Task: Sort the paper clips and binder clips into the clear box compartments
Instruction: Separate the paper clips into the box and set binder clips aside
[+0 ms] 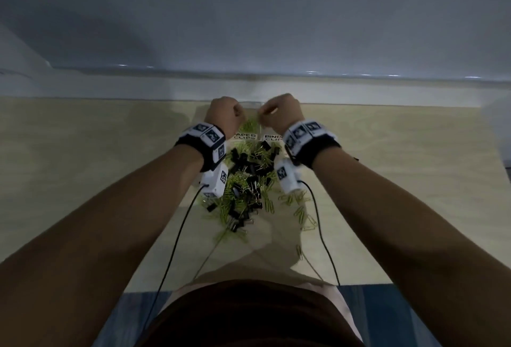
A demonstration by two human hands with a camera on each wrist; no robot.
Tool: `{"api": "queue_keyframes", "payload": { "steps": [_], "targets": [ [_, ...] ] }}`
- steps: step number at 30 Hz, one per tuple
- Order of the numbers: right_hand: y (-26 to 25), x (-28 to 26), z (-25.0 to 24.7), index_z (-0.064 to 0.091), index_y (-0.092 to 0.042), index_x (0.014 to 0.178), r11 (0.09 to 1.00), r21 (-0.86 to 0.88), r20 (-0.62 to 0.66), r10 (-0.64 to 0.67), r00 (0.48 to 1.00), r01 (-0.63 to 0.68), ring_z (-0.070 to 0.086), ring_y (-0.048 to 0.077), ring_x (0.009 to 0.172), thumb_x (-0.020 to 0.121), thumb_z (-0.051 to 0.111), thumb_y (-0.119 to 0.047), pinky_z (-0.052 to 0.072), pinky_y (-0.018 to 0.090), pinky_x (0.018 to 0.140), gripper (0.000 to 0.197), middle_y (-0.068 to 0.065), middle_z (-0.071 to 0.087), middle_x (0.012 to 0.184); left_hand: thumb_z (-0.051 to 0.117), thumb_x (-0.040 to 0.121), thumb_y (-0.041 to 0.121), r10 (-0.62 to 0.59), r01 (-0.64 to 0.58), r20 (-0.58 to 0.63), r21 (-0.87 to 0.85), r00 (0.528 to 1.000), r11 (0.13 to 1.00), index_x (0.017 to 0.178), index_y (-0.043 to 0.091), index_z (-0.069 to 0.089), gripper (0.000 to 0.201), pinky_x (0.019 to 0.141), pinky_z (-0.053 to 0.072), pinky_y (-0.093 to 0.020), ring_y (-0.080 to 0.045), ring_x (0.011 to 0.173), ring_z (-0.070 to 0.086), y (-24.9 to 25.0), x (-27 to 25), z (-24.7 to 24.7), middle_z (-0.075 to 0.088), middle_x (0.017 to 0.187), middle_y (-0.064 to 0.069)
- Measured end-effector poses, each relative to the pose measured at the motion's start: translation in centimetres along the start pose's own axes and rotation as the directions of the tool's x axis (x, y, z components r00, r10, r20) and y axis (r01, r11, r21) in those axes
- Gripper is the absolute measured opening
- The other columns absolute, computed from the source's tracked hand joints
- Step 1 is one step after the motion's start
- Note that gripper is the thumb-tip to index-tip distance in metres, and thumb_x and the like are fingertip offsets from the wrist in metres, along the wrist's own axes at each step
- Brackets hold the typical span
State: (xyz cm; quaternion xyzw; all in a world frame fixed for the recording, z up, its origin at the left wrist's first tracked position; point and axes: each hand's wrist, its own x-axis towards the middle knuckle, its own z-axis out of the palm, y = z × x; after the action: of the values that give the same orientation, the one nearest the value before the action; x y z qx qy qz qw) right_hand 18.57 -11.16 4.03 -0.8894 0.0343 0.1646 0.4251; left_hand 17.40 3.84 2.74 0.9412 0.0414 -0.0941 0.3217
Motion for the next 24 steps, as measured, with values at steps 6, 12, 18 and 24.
{"api": "queue_keyframes", "payload": {
  "steps": [6, 12, 18, 24],
  "targets": [
    [-0.8, 0.6, 1.5, 0.064, -0.01, 0.115, 0.95, -0.273, 0.067, -0.136, 0.989, 0.149, 0.062, 0.018, 0.103, 0.085, 0.063, -0.01, 0.049, 0.025, 0.091, 0.031, 0.007, 0.066, 0.116, 0.054, 0.091, 0.015, 0.085, -0.08, -0.03, 0.128, 0.996, 0.989, 0.117, 0.003, 0.061, 0.029, 0.092, 0.048, -0.036, -0.029, 0.102, 0.062, 0.5, -1.5, 0.0, 0.065, 0.113, -0.016],
    [6.6, -5.1, -2.2, 0.067, -0.016, 0.104, 0.936, -0.327, 0.176, -0.079, 0.981, 0.134, 0.063, 0.013, 0.089, 0.084, 0.056, 0.003, 0.052, 0.022, 0.082, 0.03, 0.004, 0.068, 0.107, 0.056, 0.09, 0.014, 0.372, -0.451, 0.403, 0.12, 0.836, 0.884, 0.126, 0.016, 0.056, 0.035, 0.093, 0.041, -0.028, -0.021, 0.109, 0.053, 0.5, -8.5, 4.5, 0.054, 0.123, -0.006],
    [13.3, -13.3, -4.2, 0.046, -0.029, 0.134, 0.803, -0.529, 0.454, -0.005, 0.891, 0.274, 0.05, 0.022, 0.108, 0.068, 0.078, -0.022, 0.047, 0.034, 0.091, 0.074, 0.004, 0.046, 0.125, 0.048, 0.081, -0.008, 0.469, -0.723, 0.668, 0.152, 0.578, 0.674, 0.132, 0.006, 0.047, 0.053, 0.094, 0.044, -0.038, -0.025, 0.113, 0.043, 0.5, -11.3, 9.6, 0.047, 0.125, -0.01],
    [15.3, -15.1, -0.9, 0.035, -0.029, 0.137, 0.808, -0.544, 0.398, 0.014, 0.917, 0.224, 0.043, 0.026, 0.111, 0.061, 0.083, -0.031, 0.049, 0.041, 0.092, 0.09, 0.006, 0.037, 0.125, 0.049, 0.086, -0.003, 0.415, -0.616, 0.581, 0.196, 0.7, 0.763, 0.12, 0.005, 0.056, 0.035, 0.079, 0.047, -0.039, -0.027, 0.096, 0.053, 1.3, -10.9, 11.1, 0.05, 0.11, -0.011]
  ]
}}
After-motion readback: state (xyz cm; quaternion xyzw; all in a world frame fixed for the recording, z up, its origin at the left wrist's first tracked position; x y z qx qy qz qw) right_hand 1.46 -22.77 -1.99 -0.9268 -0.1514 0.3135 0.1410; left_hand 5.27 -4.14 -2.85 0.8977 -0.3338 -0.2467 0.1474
